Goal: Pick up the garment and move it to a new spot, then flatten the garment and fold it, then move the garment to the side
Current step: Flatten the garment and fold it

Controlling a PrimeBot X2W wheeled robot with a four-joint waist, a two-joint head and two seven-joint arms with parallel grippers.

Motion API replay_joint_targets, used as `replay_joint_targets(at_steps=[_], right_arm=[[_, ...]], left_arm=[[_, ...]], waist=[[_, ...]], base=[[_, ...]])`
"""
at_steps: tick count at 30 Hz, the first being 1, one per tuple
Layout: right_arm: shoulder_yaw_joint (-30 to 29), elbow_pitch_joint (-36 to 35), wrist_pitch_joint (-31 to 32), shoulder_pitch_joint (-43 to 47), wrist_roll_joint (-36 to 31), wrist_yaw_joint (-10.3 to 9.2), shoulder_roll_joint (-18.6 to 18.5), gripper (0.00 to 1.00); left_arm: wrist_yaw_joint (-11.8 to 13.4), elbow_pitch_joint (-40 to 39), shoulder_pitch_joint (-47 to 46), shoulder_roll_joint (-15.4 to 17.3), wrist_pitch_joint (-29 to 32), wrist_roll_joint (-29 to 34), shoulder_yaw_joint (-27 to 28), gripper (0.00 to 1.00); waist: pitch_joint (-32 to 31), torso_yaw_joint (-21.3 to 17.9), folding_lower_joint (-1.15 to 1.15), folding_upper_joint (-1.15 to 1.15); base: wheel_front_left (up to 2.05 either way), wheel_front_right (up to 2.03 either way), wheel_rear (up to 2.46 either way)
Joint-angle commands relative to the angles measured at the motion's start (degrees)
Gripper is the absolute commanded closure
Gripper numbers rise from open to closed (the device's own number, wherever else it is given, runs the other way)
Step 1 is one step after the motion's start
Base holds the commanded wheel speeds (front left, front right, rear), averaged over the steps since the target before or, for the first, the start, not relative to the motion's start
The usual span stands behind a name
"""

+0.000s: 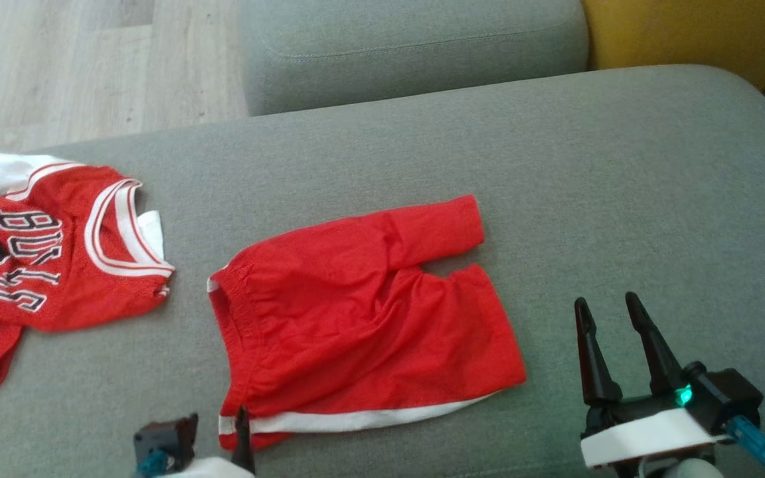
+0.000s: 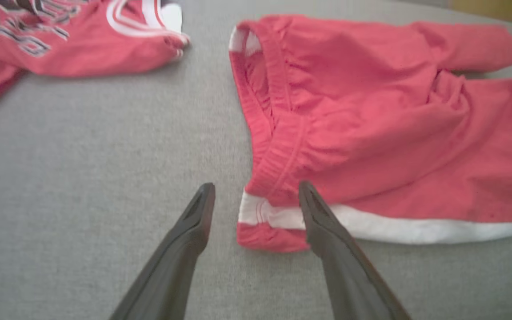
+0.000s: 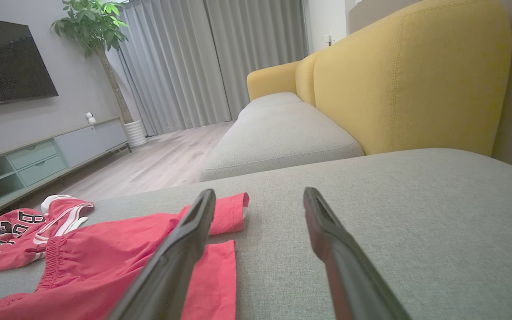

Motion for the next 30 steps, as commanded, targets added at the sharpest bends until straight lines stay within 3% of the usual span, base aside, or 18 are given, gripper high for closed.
replay_joint_targets(at_steps=[1, 5, 9, 15, 21, 26, 30], right_arm=[[1.4, -2.0, -0.3, -1.7, -0.5, 0.44, -0.2, 0.00], [1.9, -2.3, -0.1, -1.8, -0.4, 0.44, -0.2, 0.00], [2.6, -2.3, -0.1, -2.4, -0.3, 0.44, -0.2, 0.00], [4.2, -1.8, -0.2, -4.3, 0.3, 0.44, -0.2, 0.00], [4.8, -1.2, -0.4, -5.1, 0.7, 0.44, -0.2, 0.00], [4.3, -0.9, -0.5, -5.1, 0.7, 0.44, -0.2, 0.00], [4.5, -0.9, -0.6, -5.3, 0.8, 0.44, -0.2, 0.00]], left_arm=[[1.0, -3.3, -2.6, 1.3, -0.5, 1.4, 2.1, 0.00], [0.5, -8.4, -6.2, 0.9, 1.7, 3.6, -0.7, 0.00], [-3.8, -6.3, -13.8, -1.8, 5.6, 5.4, -6.2, 0.00], [-10.7, 7.4, -26.3, -8.8, 8.9, 7.1, -12.5, 0.00], [-12.8, 21.5, -33.4, -11.9, 9.3, 8.4, -14.1, 0.00], [-15.5, 28.1, -35.7, -13.1, 8.4, 7.7, -15.1, 0.00], [-16.3, 32.5, -37.6, -13.8, 7.3, 7.4, -15.3, 0.00]], waist=[[-0.2, -0.4, 0.00, 0.00], [0.1, -1.6, 0.00, 0.00], [0.9, -3.3, 0.00, 0.00], [2.9, -6.5, 0.00, 0.00], [3.9, -9.4, 0.00, 0.00], [4.1, -10.2, 0.00, 0.00], [4.3, -10.5, 0.00, 0.00]], base=[[0.00, 0.00, 0.00], [0.00, 0.00, 0.00], [0.00, 0.00, 0.00], [0.00, 0.00, 0.00], [0.00, 0.00, 0.00], [0.00, 0.00, 0.00], [0.00, 0.00, 0.00]])
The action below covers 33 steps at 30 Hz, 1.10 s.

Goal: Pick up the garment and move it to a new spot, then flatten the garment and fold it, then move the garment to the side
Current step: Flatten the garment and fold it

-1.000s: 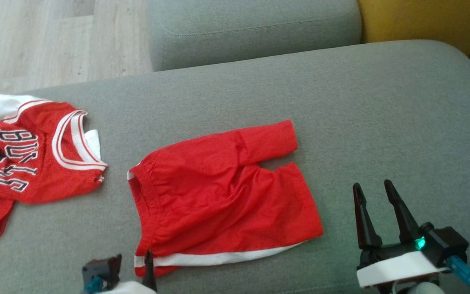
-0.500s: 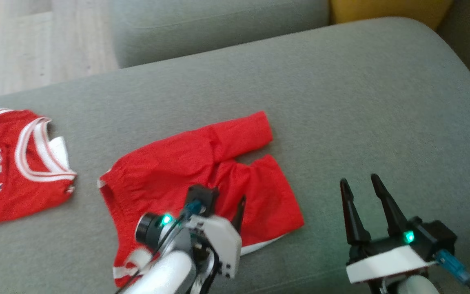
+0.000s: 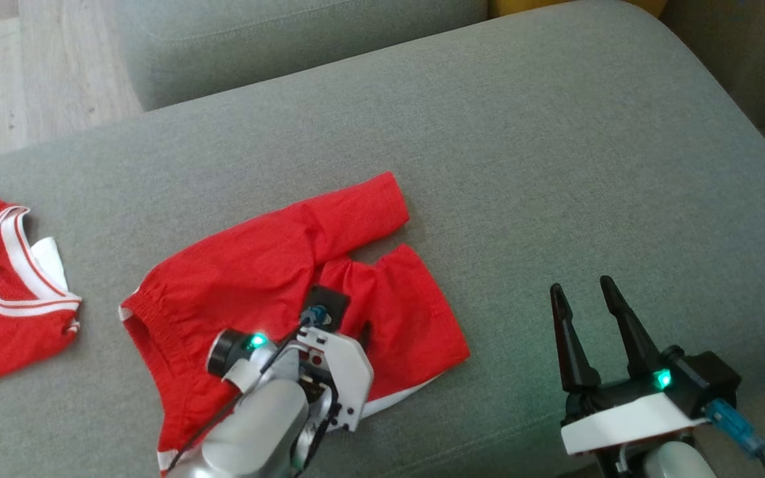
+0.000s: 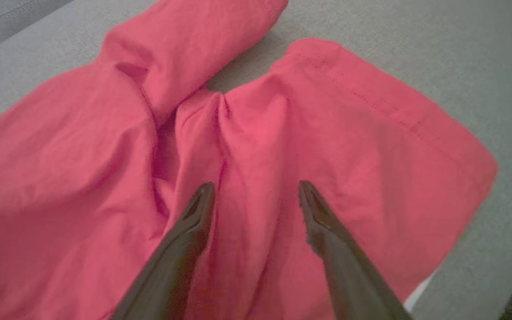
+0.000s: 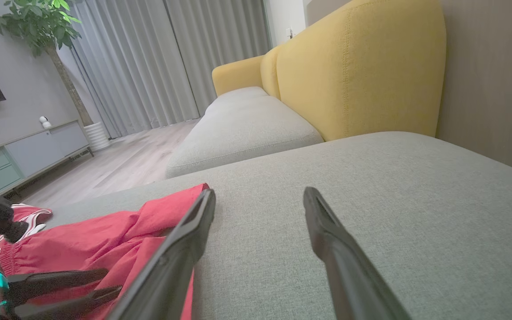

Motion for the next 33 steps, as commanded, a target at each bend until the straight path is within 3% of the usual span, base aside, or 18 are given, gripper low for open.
replay_joint_targets(at_steps=[1, 2, 3, 4, 5, 12, 19, 25, 26, 27, 28, 33], right_arm=[[1.4, -1.7, -0.6, -2.6, 0.2, 0.44, -0.2, 0.00], [1.5, -1.6, -0.6, -2.7, 0.3, 0.44, -0.2, 0.00], [1.6, -1.6, -0.6, -2.8, 0.3, 0.44, -0.2, 0.00], [1.6, -1.5, -0.7, -2.9, 0.3, 0.44, -0.2, 0.00], [1.6, -1.5, -0.7, -2.9, 0.3, 0.44, -0.2, 0.00], [1.0, -1.3, -0.7, -2.9, 0.5, 0.44, -0.2, 0.00], [1.2, -1.2, -0.8, -3.3, 0.7, 0.44, -0.2, 0.00], [1.4, -1.1, -0.8, -3.6, 0.6, 0.44, -0.2, 0.00], [1.5, -1.0, -0.8, -3.7, 0.6, 0.44, -0.2, 0.00], [1.6, -1.0, -0.8, -3.8, 0.6, 0.44, -0.2, 0.00], [1.5, -0.9, -0.8, -3.8, 0.7, 0.44, -0.2, 0.00], [0.2, -0.9, -0.8, -2.8, 0.2, 0.44, -0.2, 0.00]], left_arm=[[-0.1, -0.2, -4.0, 0.0, -1.0, -0.4, 1.7, 0.00], [-0.3, 0.7, -4.4, -0.2, -1.3, -0.5, 1.6, 0.03], [-0.6, 1.6, -4.8, -0.4, -1.3, -0.7, 1.5, 0.54], [-1.0, 2.4, -5.1, -0.5, -1.5, -1.0, 1.4, 0.85], [-1.4, 3.0, -5.3, -0.7, -1.7, -1.3, 1.3, 1.00], [-1.1, 5.4, -6.5, -1.2, -4.8, -2.2, 1.4, 1.00], [3.7, 9.9, -9.2, -1.2, -9.9, -2.7, 4.7, 1.00], [3.3, 14.5, -10.2, -1.4, -12.5, -3.5, 4.4, 0.99], [3.0, 15.0, -10.1, -1.5, -13.0, -3.7, 4.1, 0.61], [2.7, 15.3, -10.1, -1.5, -13.4, -4.0, 3.9, 0.12], [2.5, 15.6, -9.9, -1.6, -13.7, -4.4, 3.7, 0.00], [4.0, 11.9, -9.0, -1.6, -18.5, -8.6, 5.2, 0.00]], waist=[[0.1, 0.0, 0.00, 0.00], [0.2, 0.0, 0.00, 0.00], [0.2, 0.0, 0.00, 0.00], [0.2, 0.0, 0.00, 0.00], [0.2, 0.0, 0.00, 0.00], [0.4, 0.5, 0.00, 0.00], [0.7, 0.8, 0.00, 0.00], [1.1, 0.7, 0.00, 0.00], [1.1, 0.7, 0.00, 0.00], [1.1, 0.6, 0.00, 0.00], [1.1, 0.6, 0.00, 0.00], [-0.6, 1.5, 0.00, 0.00]], base=[[0.00, 0.00, 0.00], [0.00, 0.00, 0.00], [0.00, 0.00, 0.00], [0.00, 0.00, 0.00], [0.00, 0.00, 0.00], [0.00, 0.00, 0.00], [0.00, 0.00, 0.00], [0.00, 0.00, 0.00], [0.00, 0.00, 0.00], [0.00, 0.00, 0.00], [0.00, 0.00, 0.00], [0.00, 0.00, 0.00]])
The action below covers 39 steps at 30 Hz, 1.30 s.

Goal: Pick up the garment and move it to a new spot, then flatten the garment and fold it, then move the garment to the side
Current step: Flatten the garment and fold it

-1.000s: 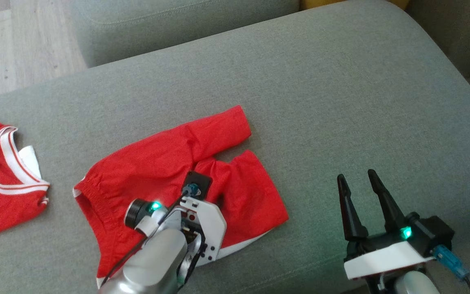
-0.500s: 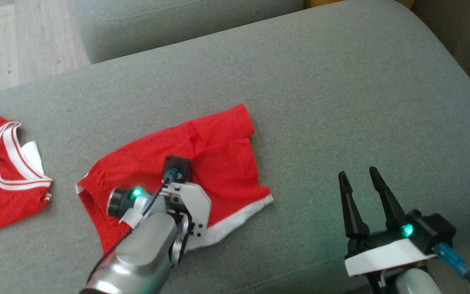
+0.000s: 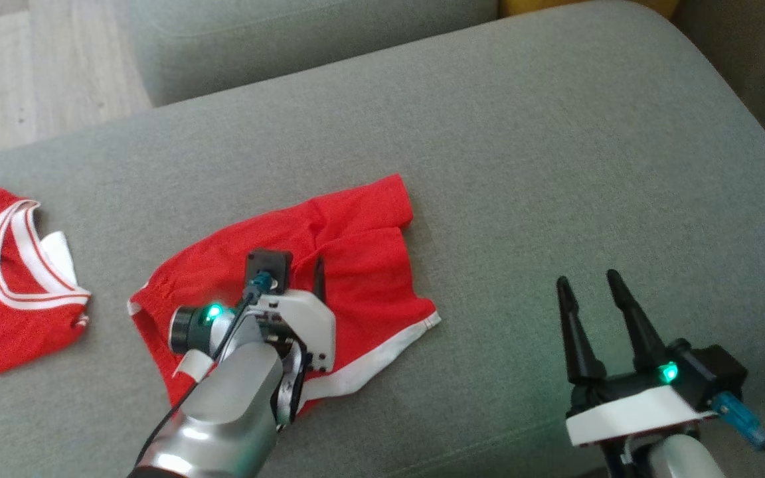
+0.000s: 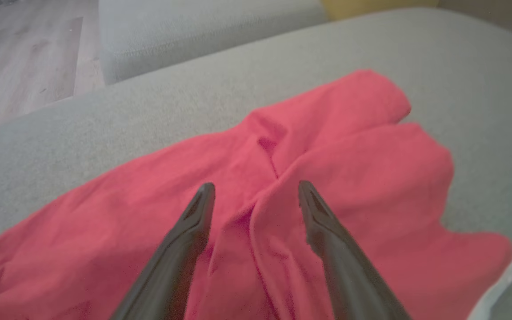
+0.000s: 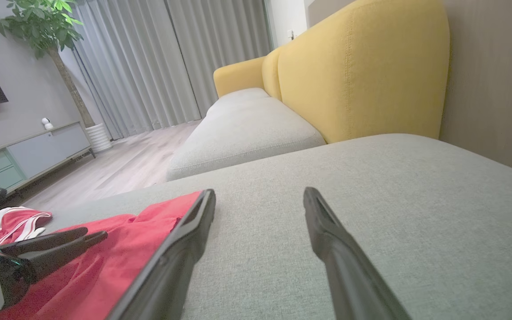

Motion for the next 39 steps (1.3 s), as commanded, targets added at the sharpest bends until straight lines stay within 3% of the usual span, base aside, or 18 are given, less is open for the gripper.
replay_joint_targets(at_steps=[1, 8, 16, 22, 29, 39], right_arm=[[0.4, -1.9, -0.8, -1.3, -0.4, 0.44, -0.2, 0.00], [-2.5, -3.8, -0.6, 1.3, -1.9, 0.44, -0.3, 0.00], [-6.6, -4.7, 0.0, 3.9, -3.5, 0.44, -1.1, 0.00], [-8.2, -4.3, 0.1, 5.4, -4.6, 0.44, -1.2, 0.00], [-9.1, -1.6, -0.1, 6.2, -5.5, 0.44, -0.8, 0.00], [-9.2, 3.2, -0.5, 6.1, -5.5, 0.44, -0.3, 0.00]], left_arm=[[1.0, -3.6, -1.4, 0.5, -1.8, -1.0, 2.5, 0.00], [4.4, -16.7, 4.9, 1.8, -3.3, -0.5, 5.6, 0.00], [9.3, -31.6, 18.7, 9.3, -3.4, 1.9, 10.6, 0.00], [10.9, -39.3, 27.3, 13.9, -3.4, 3.4, 13.8, 0.00], [9.2, -46.1, 36.4, 16.3, -3.4, 6.1, 18.6, 0.00], [3.4, -48.4, 43.3, 13.7, -3.4, 11.2, 26.0, 0.00]], waist=[[-1.1, 1.0, 0.00, 0.00], [-4.4, 5.6, 0.00, 0.00], [-6.8, 11.4, 0.00, 0.00], [-7.1, 14.2, 0.00, 0.00], [-7.4, 16.2, 0.00, 0.00], [-8.3, 15.9, 0.00, 0.00]], base=[[0.00, 0.00, 0.00], [0.00, 0.00, 0.00], [0.00, 0.00, 0.00], [0.00, 0.00, 0.00], [0.00, 0.00, 0.00], [0.00, 0.00, 0.00]])
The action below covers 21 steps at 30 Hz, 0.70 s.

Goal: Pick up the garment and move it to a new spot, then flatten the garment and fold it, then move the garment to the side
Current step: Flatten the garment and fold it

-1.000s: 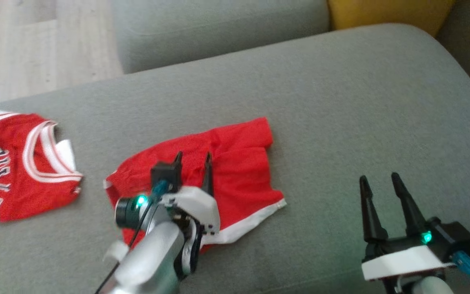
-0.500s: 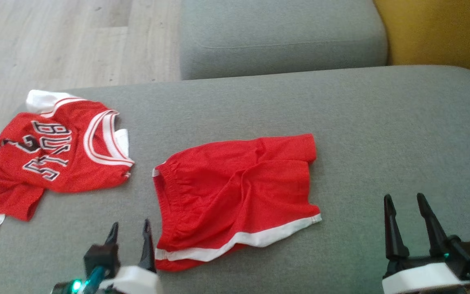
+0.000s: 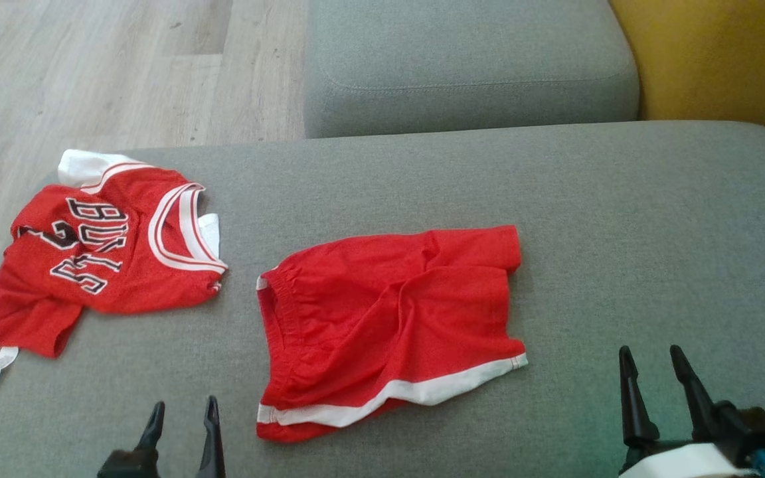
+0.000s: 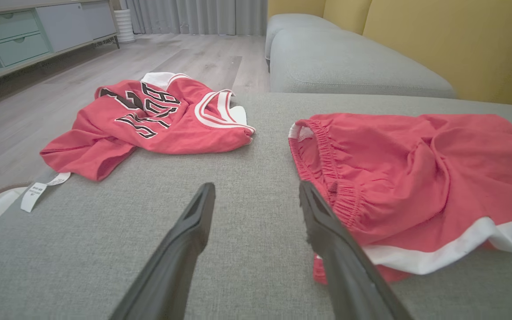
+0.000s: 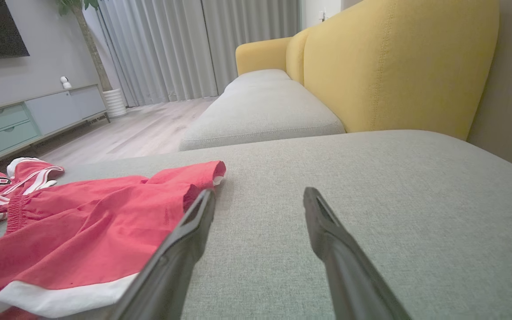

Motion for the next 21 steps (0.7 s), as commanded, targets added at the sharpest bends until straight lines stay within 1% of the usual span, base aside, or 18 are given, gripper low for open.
replay_joint_targets(at_steps=[1, 6, 12, 16, 18, 21], right_arm=[[1.2, -1.4, -0.6, -1.6, -0.4, 0.44, -0.4, 0.00], [1.5, -0.8, -0.8, -1.9, -0.4, 0.44, -0.3, 0.00], [1.8, -0.4, -0.8, -2.2, 0.0, 0.44, -0.3, 0.00], [3.0, -0.7, -0.4, -3.3, 0.7, 0.44, -0.3, 0.00], [4.1, -1.4, 1.5, -4.5, 1.1, 0.44, -0.3, 0.00], [7.2, -1.7, 8.3, -7.5, 1.9, 0.44, -0.8, 0.00]], left_arm=[[-0.4, -1.8, -2.0, -0.2, -0.7, 0.8, 2.8, 0.00], [-2.6, -1.2, -1.4, -2.2, -0.7, 2.7, 5.3, 0.00], [-5.0, -0.5, -2.0, -3.8, -0.7, 4.9, 7.5, 0.00], [-6.5, 0.4, -2.5, -4.4, -0.7, 5.9, 7.5, 0.00], [-7.2, 1.5, -3.2, -4.4, 0.5, 6.0, 6.5, 0.00], [-7.2, 2.1, -5.2, -4.2, 5.1, 6.2, 5.5, 0.00]], waist=[[0.0, -0.1, 0.00, 0.00], [-0.2, 0.0, 0.00, 0.00], [-0.1, 0.2, 0.00, 0.00], [0.2, 0.0, 0.00, 0.00], [0.6, -0.1, 0.00, 0.00], [1.6, -0.4, 0.00, 0.00]], base=[[0.00, 0.00, 0.00], [0.00, 0.00, 0.00], [0.00, 0.00, 0.00], [0.00, 0.00, 0.00], [0.00, 0.00, 0.00], [0.00, 0.00, 0.00]])
